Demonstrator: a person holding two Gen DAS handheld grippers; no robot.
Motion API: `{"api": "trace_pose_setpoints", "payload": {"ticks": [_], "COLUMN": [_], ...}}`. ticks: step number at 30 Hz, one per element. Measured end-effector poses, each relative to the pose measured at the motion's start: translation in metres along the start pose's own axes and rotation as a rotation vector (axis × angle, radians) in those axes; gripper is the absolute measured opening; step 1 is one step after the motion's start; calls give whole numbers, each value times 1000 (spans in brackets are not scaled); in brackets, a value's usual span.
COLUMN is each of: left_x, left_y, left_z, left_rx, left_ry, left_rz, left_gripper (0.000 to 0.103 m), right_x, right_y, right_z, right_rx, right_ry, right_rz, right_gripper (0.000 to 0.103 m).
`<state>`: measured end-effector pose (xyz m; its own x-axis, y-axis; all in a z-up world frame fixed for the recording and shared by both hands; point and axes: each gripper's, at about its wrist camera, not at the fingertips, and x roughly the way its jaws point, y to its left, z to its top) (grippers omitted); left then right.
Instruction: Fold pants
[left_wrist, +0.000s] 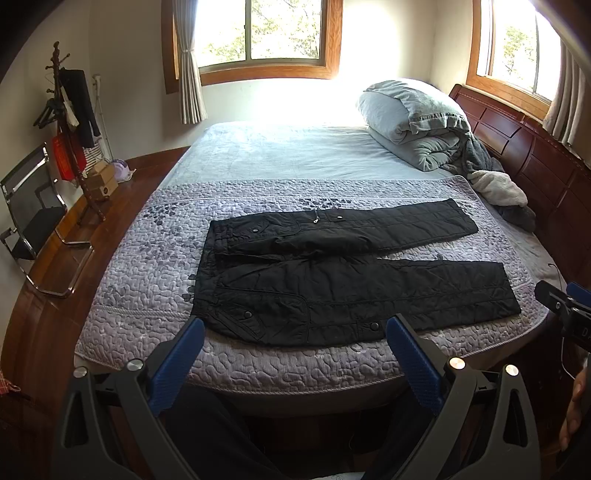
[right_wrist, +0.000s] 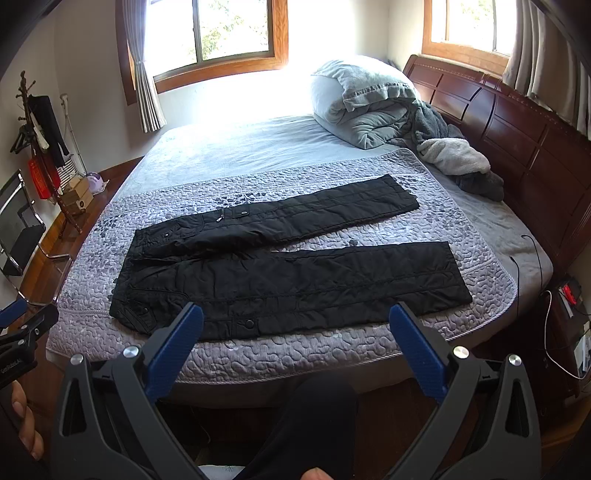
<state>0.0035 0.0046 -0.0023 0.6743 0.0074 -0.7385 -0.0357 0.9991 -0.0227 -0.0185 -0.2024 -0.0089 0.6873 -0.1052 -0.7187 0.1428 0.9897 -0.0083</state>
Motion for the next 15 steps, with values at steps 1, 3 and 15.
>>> {"api": "trace_pose_setpoints", "payload": {"ticks": [1, 3, 15], "left_x": [0, 0, 2], "left_y": [0, 1, 3], "left_z": [0, 0, -1], "left_rx": [0, -3, 0], "left_ry": [1, 0, 4], "left_rz": [1, -1, 2], "left_gripper": [99, 99, 99], "right_x": [0, 1, 3], "right_y": [0, -1, 0], "right_z": [0, -1, -2], "right_rx": [-1, -2, 0], "right_ry": [1, 1, 4], "right_rz": [0, -1, -2], "right_gripper": [101, 101, 101]}}
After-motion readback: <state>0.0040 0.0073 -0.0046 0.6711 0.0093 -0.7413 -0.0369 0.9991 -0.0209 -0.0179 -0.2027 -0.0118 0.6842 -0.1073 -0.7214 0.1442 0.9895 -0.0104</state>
